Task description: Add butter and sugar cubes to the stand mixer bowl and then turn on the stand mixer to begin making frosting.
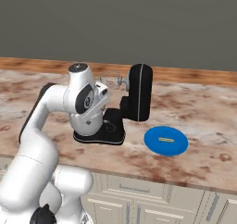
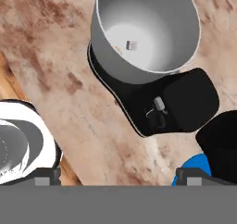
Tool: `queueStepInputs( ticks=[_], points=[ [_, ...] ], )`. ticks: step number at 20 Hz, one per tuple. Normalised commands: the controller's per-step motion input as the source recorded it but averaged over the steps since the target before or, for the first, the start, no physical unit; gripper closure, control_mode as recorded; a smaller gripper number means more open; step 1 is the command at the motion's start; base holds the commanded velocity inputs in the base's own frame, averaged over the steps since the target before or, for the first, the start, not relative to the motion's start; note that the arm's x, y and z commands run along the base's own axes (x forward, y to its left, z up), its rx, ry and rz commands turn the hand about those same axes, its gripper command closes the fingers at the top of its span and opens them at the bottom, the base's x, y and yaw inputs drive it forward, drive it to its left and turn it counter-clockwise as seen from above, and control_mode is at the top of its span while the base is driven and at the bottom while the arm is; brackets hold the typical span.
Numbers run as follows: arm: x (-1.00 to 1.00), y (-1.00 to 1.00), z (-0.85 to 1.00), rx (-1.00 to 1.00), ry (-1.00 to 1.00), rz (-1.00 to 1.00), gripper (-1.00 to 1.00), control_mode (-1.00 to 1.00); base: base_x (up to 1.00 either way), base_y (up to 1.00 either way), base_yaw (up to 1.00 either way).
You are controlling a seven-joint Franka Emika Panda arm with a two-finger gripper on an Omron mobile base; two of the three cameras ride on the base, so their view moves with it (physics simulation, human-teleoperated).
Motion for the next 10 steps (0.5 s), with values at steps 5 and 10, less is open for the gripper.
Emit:
queueStepInputs(
  ticks=[5, 10],
  points=[
    [-0.01, -1.00, 0.00, 0.13, 0.00, 0.09, -1.00, -1.00, 0.00, 0.00, 0.00],
    [0.11, -1.00, 0.00, 0.14, 0.00, 0.12, -1.00, -1.00, 0.00, 0.00, 0.00]
  ],
)
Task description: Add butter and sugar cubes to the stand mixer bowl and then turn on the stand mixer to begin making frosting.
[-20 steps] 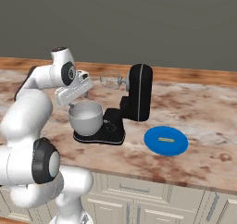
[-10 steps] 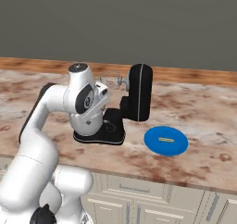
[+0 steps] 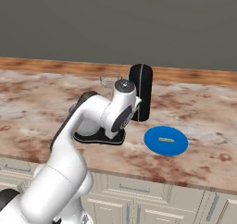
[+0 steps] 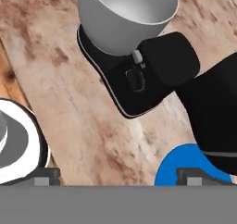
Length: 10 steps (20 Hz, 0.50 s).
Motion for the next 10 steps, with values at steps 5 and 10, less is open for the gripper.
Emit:
queueStepInputs(
  ticks=[5, 10],
  points=[
    [0.14, -1.00, 0.00, 0.15, 0.00, 0.20, -1.00, -1.00, 0.00, 0.00, 0.00],
    [0.21, -0.76, -0.09, 0.05, 0.01, 0.25, -1.00, -1.00, 0.00, 0.00, 0.00]
  ],
)
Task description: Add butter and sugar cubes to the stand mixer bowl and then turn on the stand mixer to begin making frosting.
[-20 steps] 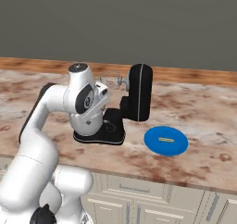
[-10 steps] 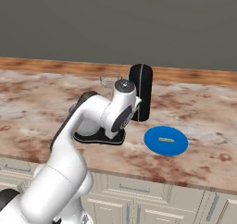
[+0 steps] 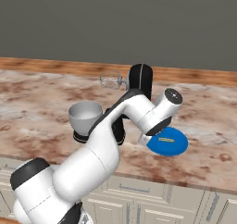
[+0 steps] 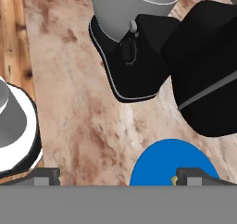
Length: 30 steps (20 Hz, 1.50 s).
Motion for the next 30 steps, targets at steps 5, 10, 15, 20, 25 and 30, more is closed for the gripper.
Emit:
queueStepInputs(
  ticks=[5, 10, 15, 20, 25, 30],
  points=[
    [0.40, -0.34, -0.26, 0.00, 0.06, 0.23, -1.00, -1.00, 0.00, 0.00, 0.00],
    [0.33, -0.07, -0.43, 0.00, 0.09, 0.13, -1.00, -1.00, 0.00, 0.00, 0.00],
    [0.05, -0.19, -0.49, 0.00, 0.03, 0.02, -1.00, -1.00, 0.00, 0.00, 0.00],
    [0.04, -0.12, -0.26, 0.00, 0.00, 0.00, -1.00, -1.00, 0.00, 0.00, 0.00],
    [0.43, 0.00, -0.10, 0.00, 0.00, 0.00, -1.00, -1.00, 0.00, 0.00, 0.00],
    [0.39, -0.04, -0.32, 0.00, 0.07, -0.05, -1.00, -1.00, 0.00, 0.00, 0.00]
  ],
)
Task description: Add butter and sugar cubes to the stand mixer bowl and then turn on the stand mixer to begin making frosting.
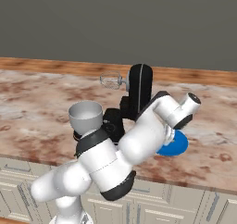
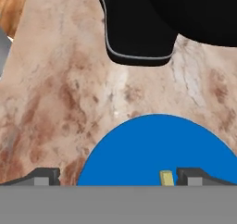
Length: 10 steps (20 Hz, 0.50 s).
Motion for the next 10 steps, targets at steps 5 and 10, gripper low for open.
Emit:
queueStepInputs(
  ticks=[5, 10],
  points=[
    [0.25, -0.15, -0.41, 0.00, 0.08, -0.10, -1.00, -1.00, 0.00, 0.00, 0.00],
    [0.46, -0.25, -0.13, 0.00, 0.08, -0.05, -1.00, -1.00, 0.00, 0.00, 0.00]
  ],
)
